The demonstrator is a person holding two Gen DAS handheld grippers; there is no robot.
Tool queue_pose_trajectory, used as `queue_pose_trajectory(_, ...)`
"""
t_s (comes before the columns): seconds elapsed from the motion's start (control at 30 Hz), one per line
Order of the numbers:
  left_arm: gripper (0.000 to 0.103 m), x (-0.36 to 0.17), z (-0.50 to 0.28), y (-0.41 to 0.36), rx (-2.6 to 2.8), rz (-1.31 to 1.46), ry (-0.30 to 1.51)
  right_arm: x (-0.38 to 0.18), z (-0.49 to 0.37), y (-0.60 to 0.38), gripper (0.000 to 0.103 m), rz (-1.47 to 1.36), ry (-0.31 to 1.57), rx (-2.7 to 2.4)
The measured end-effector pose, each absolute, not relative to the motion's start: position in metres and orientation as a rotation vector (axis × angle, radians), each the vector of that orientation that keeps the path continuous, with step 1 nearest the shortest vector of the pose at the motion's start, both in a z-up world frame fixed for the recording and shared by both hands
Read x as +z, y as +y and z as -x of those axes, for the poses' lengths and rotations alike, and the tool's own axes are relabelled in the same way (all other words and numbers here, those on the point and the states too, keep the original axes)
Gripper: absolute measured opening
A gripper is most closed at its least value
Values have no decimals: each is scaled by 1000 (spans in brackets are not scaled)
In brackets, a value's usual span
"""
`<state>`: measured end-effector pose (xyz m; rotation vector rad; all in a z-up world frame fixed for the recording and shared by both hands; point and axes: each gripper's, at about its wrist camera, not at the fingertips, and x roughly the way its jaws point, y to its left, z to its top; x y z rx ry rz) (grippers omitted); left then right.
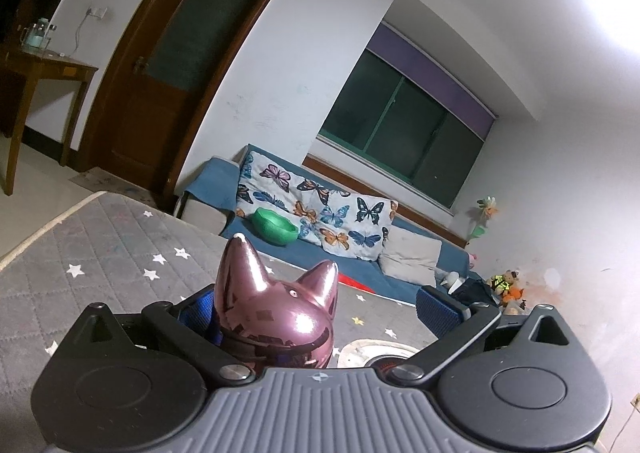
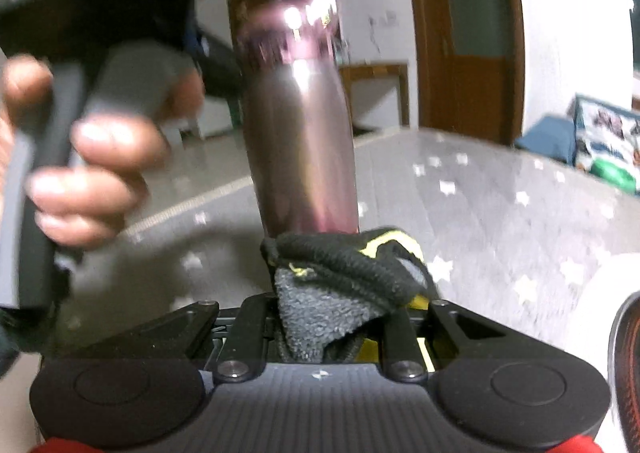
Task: Clean container
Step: 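Tilt the thermos with the left gripper while the right gripper's sponge scrubs its body, then scrub the thermos near its cap with the sponge in the right gripper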
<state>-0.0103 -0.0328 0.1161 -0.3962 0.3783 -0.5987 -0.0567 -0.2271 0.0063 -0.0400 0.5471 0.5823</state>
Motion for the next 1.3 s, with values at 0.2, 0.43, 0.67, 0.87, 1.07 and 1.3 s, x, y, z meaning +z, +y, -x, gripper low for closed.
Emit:
queue_pose_trajectory(0.2,103,115,8,-30,-609,392,382,10,68,-225,18,52,559,597)
queue_pose_trajectory(0.43,103,115,7,-28,-609,387,388,48,84,-230,18,45,452,680)
queue_pose_trajectory(0.67,103,114,5,-22,-622,421,393,82,89,-236,18,27,338,731)
queue_pose_trajectory(0.87,103,115,6,-24,-623,410,393,63,74,-238,18,16,357,727)
queue_pose_trajectory(1.07,103,113,5,-25,-633,404,408,25,71,-233,18,68,455,702)
queue_pose_trajectory(1.3,103,111,4,-25,-640,404,422,6,66,-227,18,77,525,694)
